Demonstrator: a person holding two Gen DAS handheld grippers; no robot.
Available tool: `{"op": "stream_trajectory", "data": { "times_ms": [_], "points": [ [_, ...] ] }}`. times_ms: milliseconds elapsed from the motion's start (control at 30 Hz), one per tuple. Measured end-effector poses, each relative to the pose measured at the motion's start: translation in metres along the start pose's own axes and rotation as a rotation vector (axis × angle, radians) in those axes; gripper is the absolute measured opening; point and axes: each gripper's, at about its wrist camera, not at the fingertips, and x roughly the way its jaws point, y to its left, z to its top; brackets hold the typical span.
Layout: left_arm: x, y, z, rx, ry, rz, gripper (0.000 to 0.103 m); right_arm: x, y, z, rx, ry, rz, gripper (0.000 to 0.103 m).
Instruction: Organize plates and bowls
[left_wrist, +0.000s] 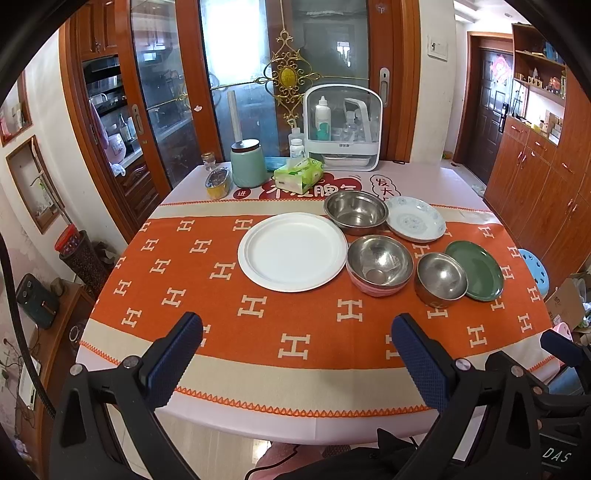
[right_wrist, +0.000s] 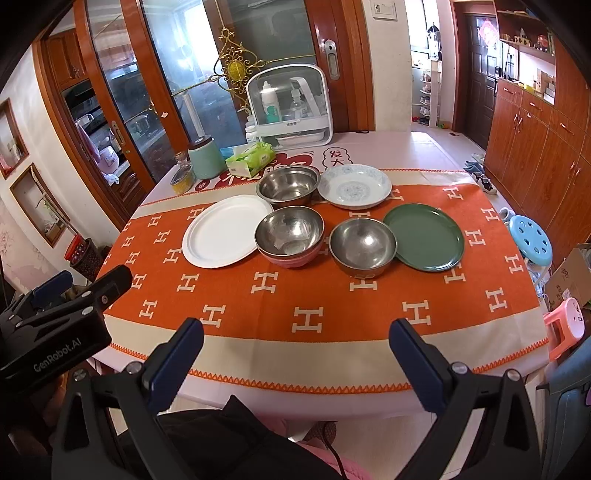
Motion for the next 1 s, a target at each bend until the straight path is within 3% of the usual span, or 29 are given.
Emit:
{"op": "stream_trajectory", "data": {
  "times_ms": [833, 1000],
  "points": [
    [-0.001, -0.002, 0.0, -0.001, -0.003, 0.0, 0.102, -0.002, -0.002, -0.003, -0.002, 0.001, 0.003, 0.101],
    [-0.016, 0.007, -0.002, -0.005, 0.009, 0.001, 0.102, 0.0, 0.004, -0.004, -0.005, 0.005, 0.012, 0.101]
  ]
}}
